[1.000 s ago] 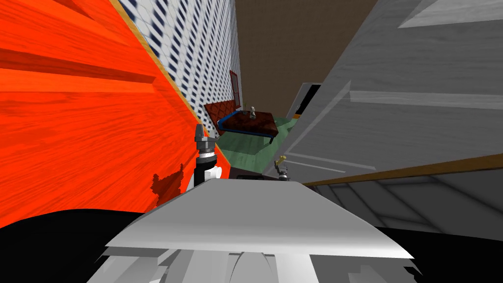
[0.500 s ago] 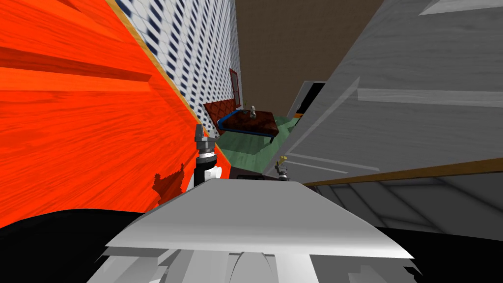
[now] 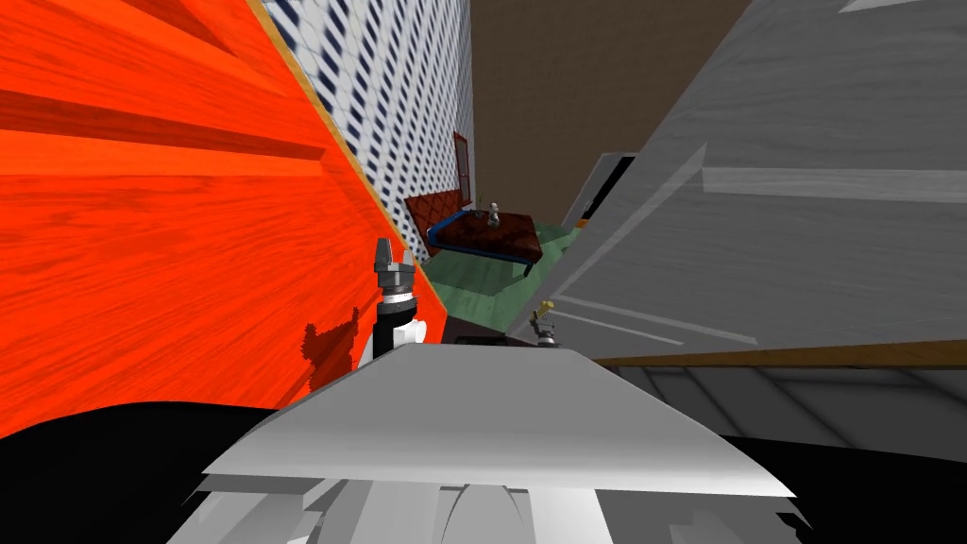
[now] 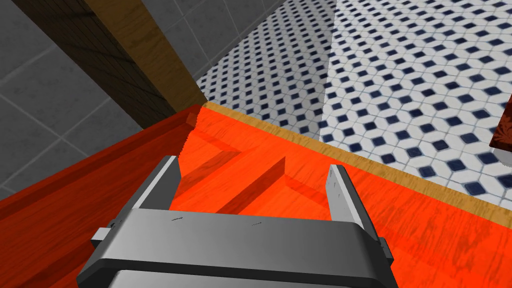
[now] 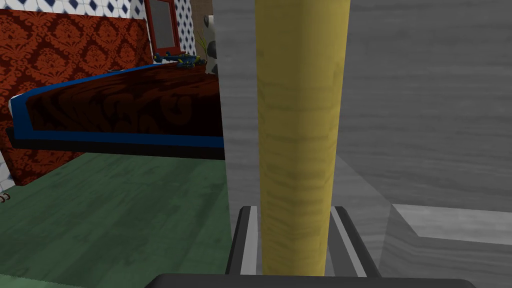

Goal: Pull the door open

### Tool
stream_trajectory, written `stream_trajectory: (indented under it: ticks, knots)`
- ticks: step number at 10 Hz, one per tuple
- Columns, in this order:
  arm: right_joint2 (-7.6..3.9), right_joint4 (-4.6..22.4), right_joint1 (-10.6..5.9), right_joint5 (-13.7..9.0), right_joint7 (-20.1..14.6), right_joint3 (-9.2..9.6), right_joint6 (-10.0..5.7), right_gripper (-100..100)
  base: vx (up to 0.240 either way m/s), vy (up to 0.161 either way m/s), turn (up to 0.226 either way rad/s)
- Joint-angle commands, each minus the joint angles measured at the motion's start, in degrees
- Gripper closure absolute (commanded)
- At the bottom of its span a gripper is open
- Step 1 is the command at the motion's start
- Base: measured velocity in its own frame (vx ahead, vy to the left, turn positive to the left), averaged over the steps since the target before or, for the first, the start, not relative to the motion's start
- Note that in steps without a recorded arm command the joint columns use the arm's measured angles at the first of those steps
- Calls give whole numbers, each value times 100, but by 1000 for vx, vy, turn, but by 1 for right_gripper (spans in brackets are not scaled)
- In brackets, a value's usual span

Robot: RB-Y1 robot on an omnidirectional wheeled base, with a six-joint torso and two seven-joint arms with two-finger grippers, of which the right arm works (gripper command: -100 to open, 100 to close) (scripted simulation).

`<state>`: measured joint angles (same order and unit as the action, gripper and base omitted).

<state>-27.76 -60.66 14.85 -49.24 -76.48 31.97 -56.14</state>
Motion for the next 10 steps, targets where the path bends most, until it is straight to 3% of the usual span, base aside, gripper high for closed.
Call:
stream_trajectory:
  ticks: [1,4,7,9,10]
  knots:
    - [-88,-7,44,48,-119,115,-76,100,-181,-31,174]
    - [-237,-9,90,92,-271,230,-180,100,-180,-8,81]
    - [-372,-10,131,133,-409,333,-275,100,-187,9,-9]
    - [-365,-17,131,140,-404,356,-244,100,-126,3,-41]
    - [-409,48,135,146,-482,400,-286,100,-105,-23,199]
